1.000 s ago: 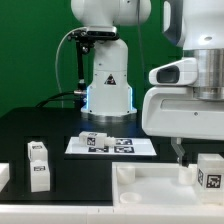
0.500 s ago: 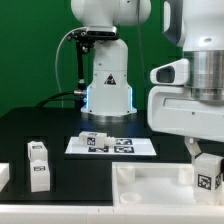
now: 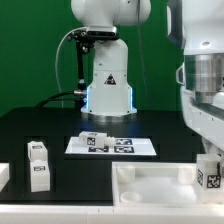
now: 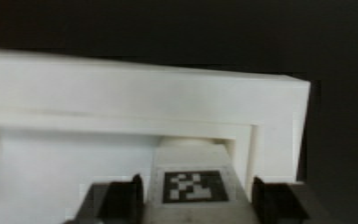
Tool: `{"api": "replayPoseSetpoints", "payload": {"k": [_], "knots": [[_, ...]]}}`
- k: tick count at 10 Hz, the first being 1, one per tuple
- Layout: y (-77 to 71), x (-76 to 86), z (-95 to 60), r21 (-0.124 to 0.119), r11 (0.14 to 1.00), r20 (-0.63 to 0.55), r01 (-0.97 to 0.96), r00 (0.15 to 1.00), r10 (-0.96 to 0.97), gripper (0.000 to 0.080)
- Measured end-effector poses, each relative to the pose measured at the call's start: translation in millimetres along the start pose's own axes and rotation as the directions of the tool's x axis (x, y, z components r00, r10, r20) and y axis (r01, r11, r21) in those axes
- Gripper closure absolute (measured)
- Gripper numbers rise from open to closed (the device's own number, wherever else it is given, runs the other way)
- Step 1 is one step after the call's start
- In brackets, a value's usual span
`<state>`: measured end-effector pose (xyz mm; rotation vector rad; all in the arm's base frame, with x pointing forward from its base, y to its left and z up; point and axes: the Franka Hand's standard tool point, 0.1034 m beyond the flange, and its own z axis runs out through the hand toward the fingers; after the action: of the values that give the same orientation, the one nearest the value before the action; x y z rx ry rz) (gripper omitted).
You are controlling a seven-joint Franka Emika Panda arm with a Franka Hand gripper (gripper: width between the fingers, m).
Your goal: Assemble square table
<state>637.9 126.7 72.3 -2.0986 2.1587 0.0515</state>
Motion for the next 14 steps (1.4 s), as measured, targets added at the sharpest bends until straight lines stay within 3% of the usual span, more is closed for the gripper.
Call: {"api": "replayPoseSetpoints", "payload": {"k": [2, 3, 4, 6, 7, 8, 11, 12, 14], "knots": [[-4.6, 0.8, -0.5, 0.018, 0.976, 0.023, -0.217, 0.976, 0.216, 0.0515], [-4.3, 1.2, -0.1, 0.019, 0.979, 0.023, -0.205, 0.979, 0.204, 0.0515], [-3.1, 2.9, 0.2, 0.014, 0.993, 0.016, -0.115, 0.993, 0.115, 0.0515], [-0.2, 5.9, 1.1, -0.002, 0.998, 0.013, 0.067, 0.998, -0.067, 0.0230], [0.1, 7.7, 1.4, -0.002, 0.957, 0.002, 0.290, 0.957, -0.290, 0.0230], [1.1, 8.4, 2.5, -0.002, 0.897, 0.003, 0.443, 0.897, -0.443, 0.0166], [0.7, 9.5, 2.3, -0.001, 0.823, 0.001, 0.568, 0.823, -0.568, 0.0151], [-1.0, 11.9, 1.0, -0.007, 0.746, -0.007, 0.666, 0.746, -0.666, 0.0151], [-13.9, 19.1, -8.1, -0.033, 0.440, -0.037, 0.898, 0.438, -0.898, 0.0150]]}}
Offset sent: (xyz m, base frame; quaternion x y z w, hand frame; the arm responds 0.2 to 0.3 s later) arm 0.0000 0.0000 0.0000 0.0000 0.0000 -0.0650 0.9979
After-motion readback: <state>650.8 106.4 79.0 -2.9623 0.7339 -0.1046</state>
